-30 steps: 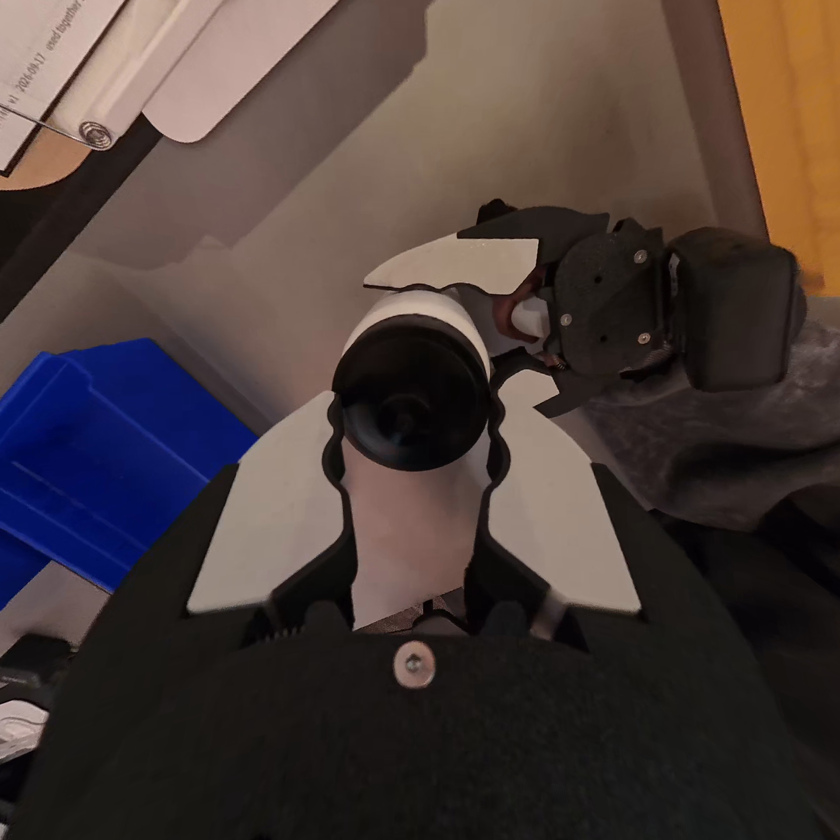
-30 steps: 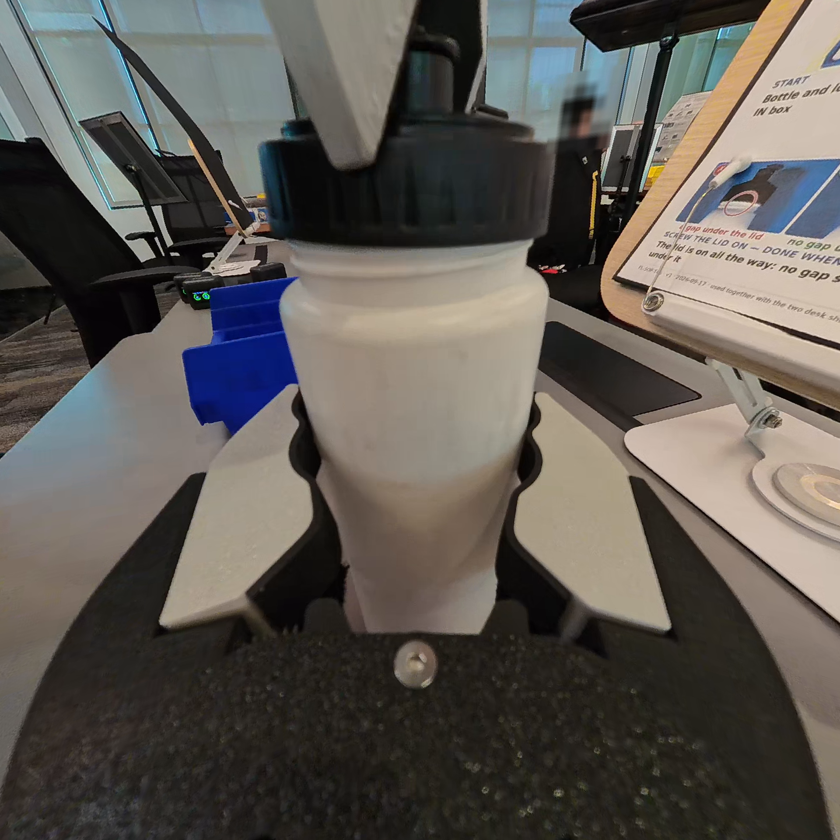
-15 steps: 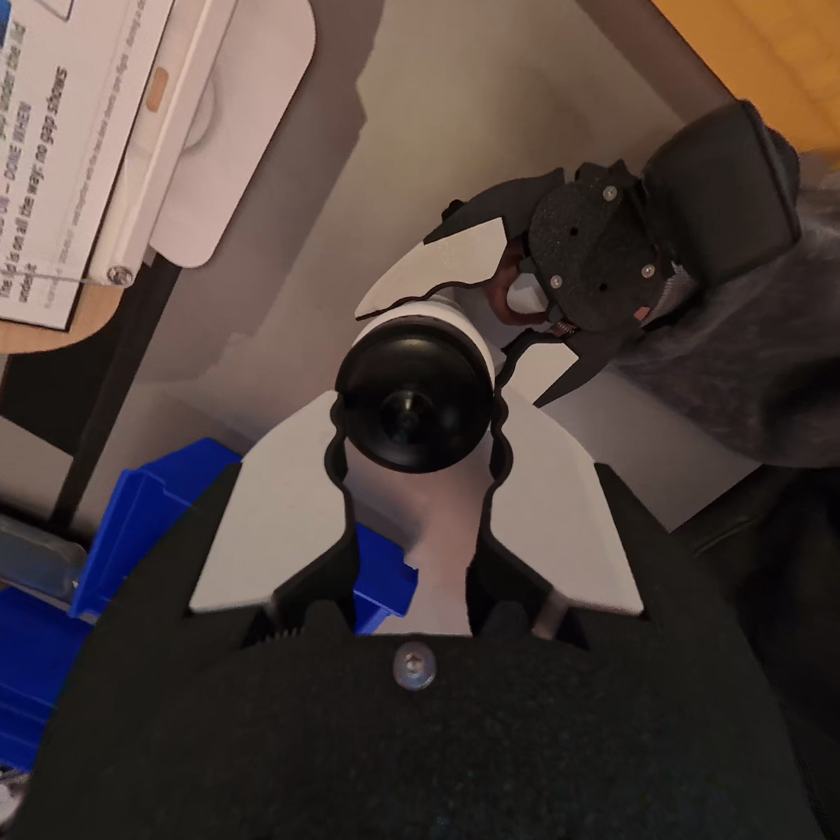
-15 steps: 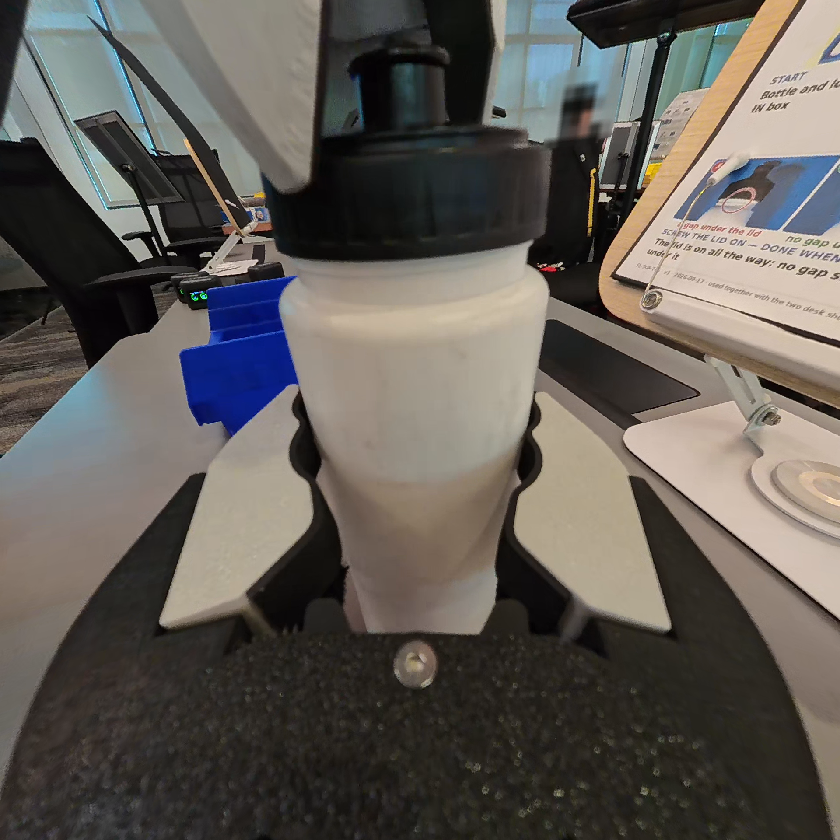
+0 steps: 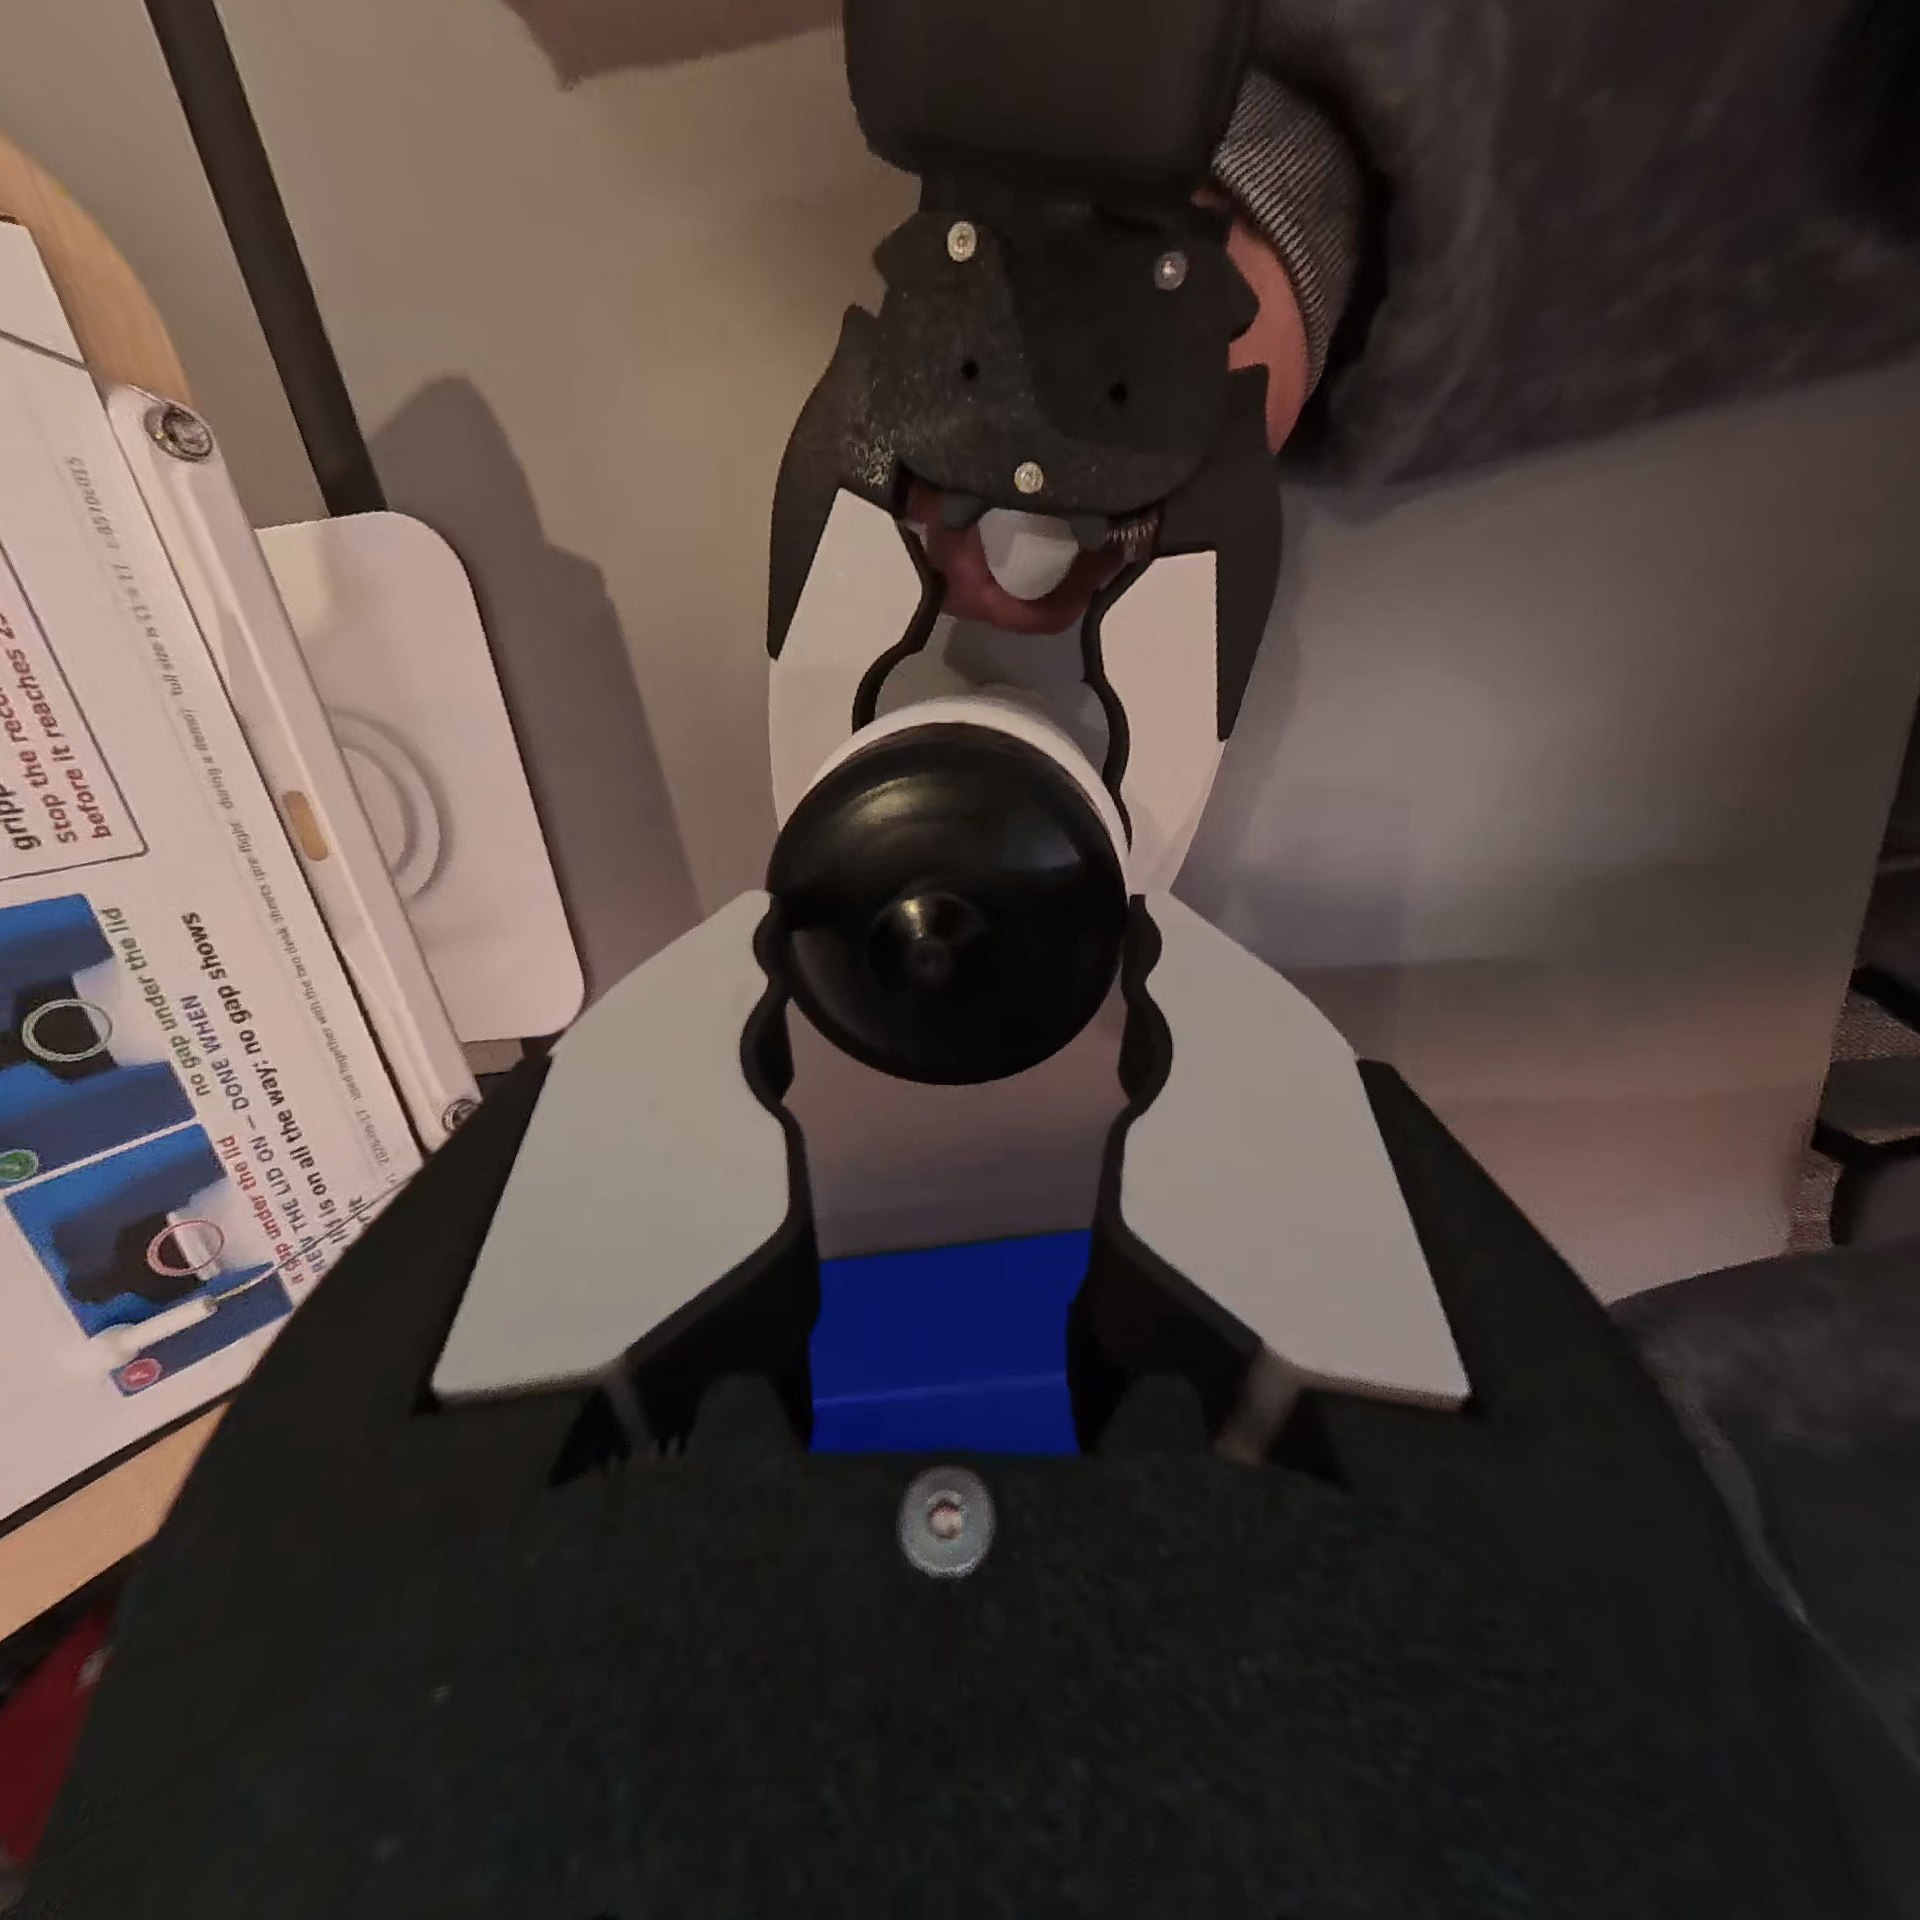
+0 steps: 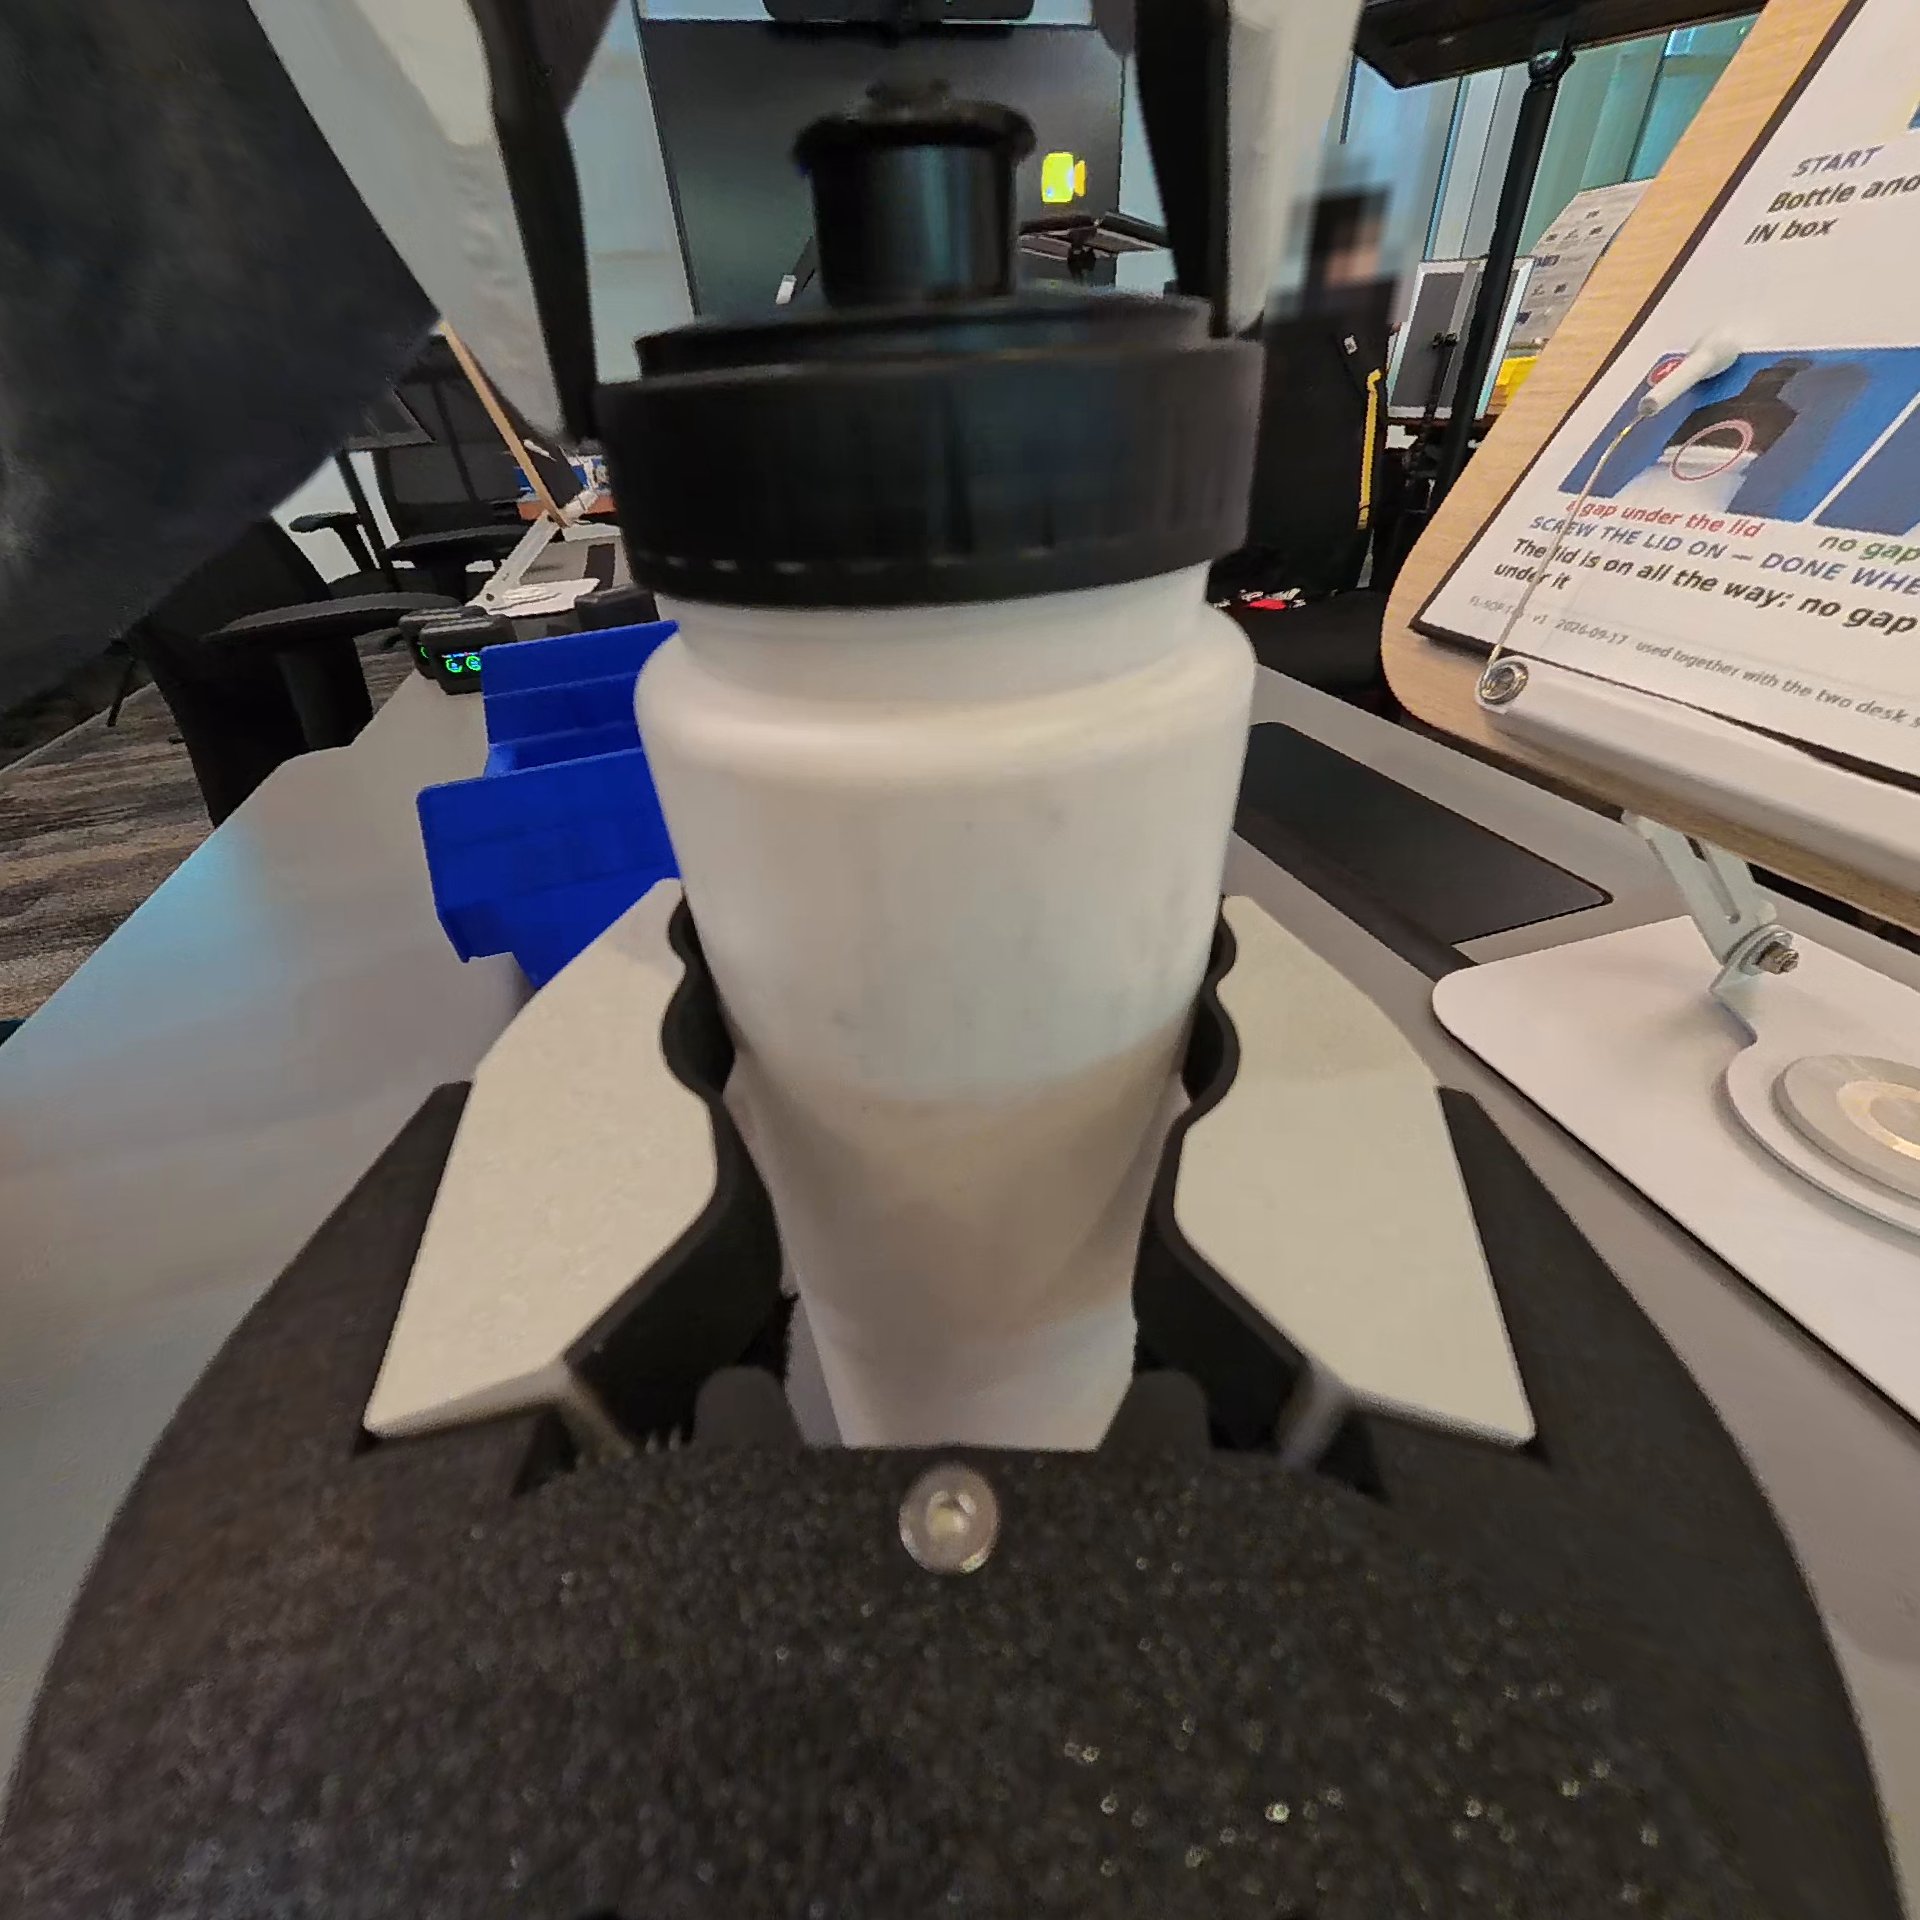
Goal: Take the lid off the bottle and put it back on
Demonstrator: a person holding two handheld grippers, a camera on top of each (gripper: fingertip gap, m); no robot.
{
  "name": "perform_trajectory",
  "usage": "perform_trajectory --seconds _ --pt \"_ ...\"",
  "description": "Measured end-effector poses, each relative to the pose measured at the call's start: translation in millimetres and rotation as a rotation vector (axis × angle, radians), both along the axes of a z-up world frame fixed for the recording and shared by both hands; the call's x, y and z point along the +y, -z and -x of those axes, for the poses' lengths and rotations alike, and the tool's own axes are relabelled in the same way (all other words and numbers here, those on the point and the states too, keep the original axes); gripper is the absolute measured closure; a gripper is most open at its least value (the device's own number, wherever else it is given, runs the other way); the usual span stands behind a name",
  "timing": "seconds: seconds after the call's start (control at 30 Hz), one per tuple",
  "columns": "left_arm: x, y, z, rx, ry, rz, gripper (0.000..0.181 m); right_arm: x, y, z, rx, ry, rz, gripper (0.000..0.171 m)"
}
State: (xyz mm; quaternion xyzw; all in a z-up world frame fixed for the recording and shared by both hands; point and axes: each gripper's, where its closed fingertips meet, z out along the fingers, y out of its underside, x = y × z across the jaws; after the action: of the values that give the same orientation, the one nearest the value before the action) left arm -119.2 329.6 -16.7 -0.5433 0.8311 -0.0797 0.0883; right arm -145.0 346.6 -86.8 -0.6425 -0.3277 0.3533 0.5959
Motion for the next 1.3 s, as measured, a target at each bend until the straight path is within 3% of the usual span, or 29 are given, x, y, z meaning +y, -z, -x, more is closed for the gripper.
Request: perform_trajectory --seconds 0.1,0.17,0.2,0.27,0.47,0.67,0.8,0.9,1.1,1.3 --pt "-3 -1 -1 -0.018 -0.087 0.040 0.114 0 0 0 0.002 0.001 0.000 0.084" --pt "-7 -1 0 -0.028 -0.195 0.079 0.082 1 0 0 0.006 0.001 0.000 0.084" --pt "-5 -2 -1 -0.057 -0.260 0.067 0.074 1 0 0 0.006 0.001 0.001 0.084" --pt "8 -4 -7 -0.147 -0.495 0.012 0.079 1 0 0 0.006 0.001 0.002 0.084" --pt "6 -5 -4 -0.332 -1.067 0.153 0.077 1 0 0 0.014 0.004 0.004 0.084" --pt "17 2 -1 -0.368 -1.189 0.038 0.089 1 1 0 0.001 0.006 0.010 0.083" --pt "10 8 -7 -0.325 -1.164 0.136 0.111 1 2 1 -0.016 0.015 0.011 0.083" --pt "7 8 -4 -0.269 -1.060 0.144 0.112 0 2 3 -0.028 0.015 0.003 0.083" --pt "3 9 -4 -0.146 -0.613 0.182 0.112 1 2 4 -0.030 0.014 0.004 0.084" --pt "-4 9 0 -0.035 -0.033 0.167 0.112 -1 2 5 -0.036 0.001 -0.005 0.084"
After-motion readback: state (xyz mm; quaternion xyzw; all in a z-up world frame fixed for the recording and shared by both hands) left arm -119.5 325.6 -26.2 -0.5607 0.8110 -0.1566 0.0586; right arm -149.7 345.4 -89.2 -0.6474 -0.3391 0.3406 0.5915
